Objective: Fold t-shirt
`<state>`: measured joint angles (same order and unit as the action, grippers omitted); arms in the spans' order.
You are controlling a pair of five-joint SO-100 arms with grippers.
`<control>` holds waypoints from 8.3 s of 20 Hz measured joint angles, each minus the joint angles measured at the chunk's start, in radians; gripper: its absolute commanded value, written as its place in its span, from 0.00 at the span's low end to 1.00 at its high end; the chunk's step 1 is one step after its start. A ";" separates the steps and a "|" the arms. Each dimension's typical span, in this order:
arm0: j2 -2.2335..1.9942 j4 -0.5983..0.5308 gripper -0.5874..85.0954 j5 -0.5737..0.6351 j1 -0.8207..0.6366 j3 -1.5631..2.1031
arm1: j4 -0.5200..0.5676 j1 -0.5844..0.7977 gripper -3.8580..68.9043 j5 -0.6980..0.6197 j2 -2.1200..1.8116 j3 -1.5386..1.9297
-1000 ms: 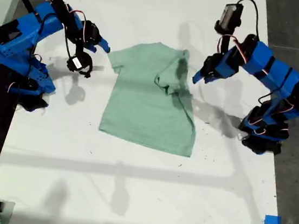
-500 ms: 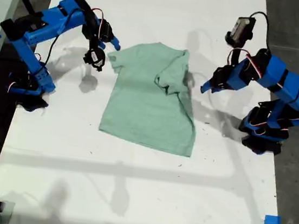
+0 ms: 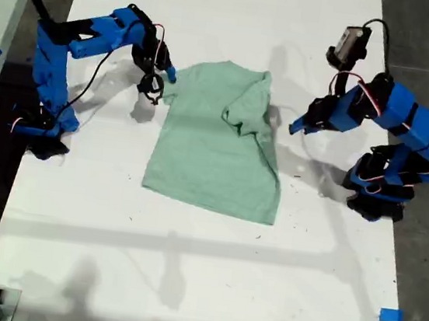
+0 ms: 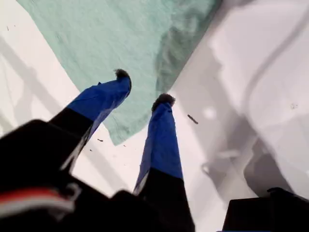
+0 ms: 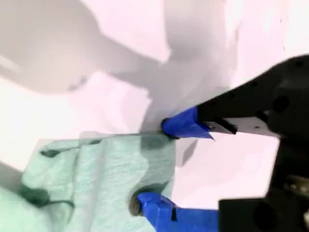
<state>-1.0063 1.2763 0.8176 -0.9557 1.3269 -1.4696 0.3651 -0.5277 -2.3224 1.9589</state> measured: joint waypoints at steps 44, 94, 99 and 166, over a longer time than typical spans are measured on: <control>0.098 0.069 0.28 -0.018 0.304 -0.512 | 0.012 -0.081 0.27 0.138 -0.364 0.293; -1.037 0.245 0.24 -0.291 0.701 0.492 | 0.699 -0.135 0.09 -0.229 0.936 -0.143; -1.040 0.245 0.24 -0.291 0.701 0.492 | 0.653 -0.132 0.09 -0.229 0.937 -0.156; -0.960 0.058 0.24 -0.293 0.730 0.554 | 0.152 -0.199 0.42 0.359 1.267 -1.052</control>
<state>-1.9666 1.3346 0.5246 -0.2255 1.8807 -1.3177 0.1657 -0.1687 -1.0554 0.9066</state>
